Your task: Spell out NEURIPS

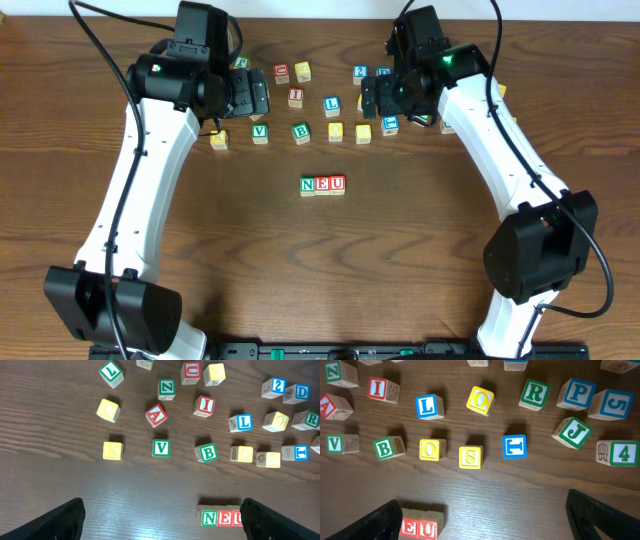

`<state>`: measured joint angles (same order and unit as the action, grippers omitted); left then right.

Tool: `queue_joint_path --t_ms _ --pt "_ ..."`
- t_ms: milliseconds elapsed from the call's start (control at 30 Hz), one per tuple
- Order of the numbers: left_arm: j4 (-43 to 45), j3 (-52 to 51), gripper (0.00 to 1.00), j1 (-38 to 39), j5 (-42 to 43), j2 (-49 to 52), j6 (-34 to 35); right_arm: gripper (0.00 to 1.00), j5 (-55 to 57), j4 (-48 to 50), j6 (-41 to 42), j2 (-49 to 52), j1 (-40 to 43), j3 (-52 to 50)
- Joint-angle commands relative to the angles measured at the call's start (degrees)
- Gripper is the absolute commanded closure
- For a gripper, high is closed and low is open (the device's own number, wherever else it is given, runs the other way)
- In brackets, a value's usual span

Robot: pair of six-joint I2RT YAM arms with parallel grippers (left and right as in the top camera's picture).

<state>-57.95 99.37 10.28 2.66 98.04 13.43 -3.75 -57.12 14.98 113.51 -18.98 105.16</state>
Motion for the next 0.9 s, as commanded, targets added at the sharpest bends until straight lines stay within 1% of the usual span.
queue_joint_path --t_ms 0,867 --pt "0.4 1.1 0.02 -0.2 -0.3 0.6 -0.7 0.01 0.8 0.2 -0.3 0.0 0.6 1.0" --pt "1.3 1.1 0.02 -0.2 -0.3 0.6 -0.7 0.01 0.4 0.7 -0.2 0.0 0.5 1.0"
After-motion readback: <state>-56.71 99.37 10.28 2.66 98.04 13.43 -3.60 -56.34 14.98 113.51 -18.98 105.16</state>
